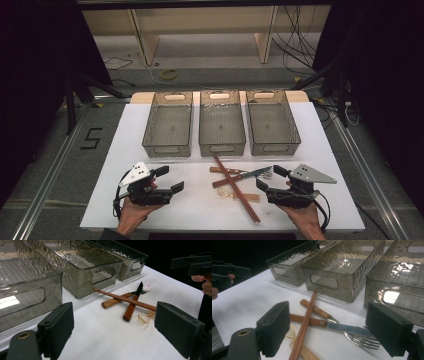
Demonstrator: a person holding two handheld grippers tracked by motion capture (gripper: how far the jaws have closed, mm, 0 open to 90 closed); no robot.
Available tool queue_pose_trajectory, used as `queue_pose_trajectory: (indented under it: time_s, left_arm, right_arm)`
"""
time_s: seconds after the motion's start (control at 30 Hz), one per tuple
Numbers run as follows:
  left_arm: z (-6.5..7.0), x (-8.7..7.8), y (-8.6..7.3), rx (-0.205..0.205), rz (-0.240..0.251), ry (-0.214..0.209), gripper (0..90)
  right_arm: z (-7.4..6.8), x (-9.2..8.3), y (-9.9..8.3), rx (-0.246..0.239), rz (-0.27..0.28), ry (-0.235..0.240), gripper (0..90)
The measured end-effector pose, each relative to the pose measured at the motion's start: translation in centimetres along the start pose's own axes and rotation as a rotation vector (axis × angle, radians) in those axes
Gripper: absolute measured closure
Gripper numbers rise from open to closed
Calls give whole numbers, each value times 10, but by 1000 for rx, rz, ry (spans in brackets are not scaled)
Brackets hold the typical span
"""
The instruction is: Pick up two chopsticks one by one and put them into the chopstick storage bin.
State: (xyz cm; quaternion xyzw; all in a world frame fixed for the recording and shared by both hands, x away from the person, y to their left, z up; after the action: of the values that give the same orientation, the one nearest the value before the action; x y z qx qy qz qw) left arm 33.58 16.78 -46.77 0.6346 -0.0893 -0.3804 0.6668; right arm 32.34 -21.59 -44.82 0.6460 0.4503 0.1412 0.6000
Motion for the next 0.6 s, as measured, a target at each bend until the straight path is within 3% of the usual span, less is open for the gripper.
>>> queue_pose_trajectory:
  time_s: [0.43,0.6]
  left_arm:
    - [0,2,-1,5,-7,6,154]
    - [-1,2,-1,5,-9,12,155]
  right_arm:
    - [3,2,6,45,-16,12,251]
    - [4,5,12,36,-42,23,284]
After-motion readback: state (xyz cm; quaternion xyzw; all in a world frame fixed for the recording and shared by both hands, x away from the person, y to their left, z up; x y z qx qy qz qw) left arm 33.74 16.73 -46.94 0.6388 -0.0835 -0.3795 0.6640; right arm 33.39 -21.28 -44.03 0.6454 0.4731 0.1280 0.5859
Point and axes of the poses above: each handheld gripper's, and its own axes: x roughly forward along the jaws, y roughly out of its top, z roughly to its right, the point moved 3 cm from there along x, roughly forward along the jaws, and after that the axes turned 10 degrees about y, right-handed, at the moved point
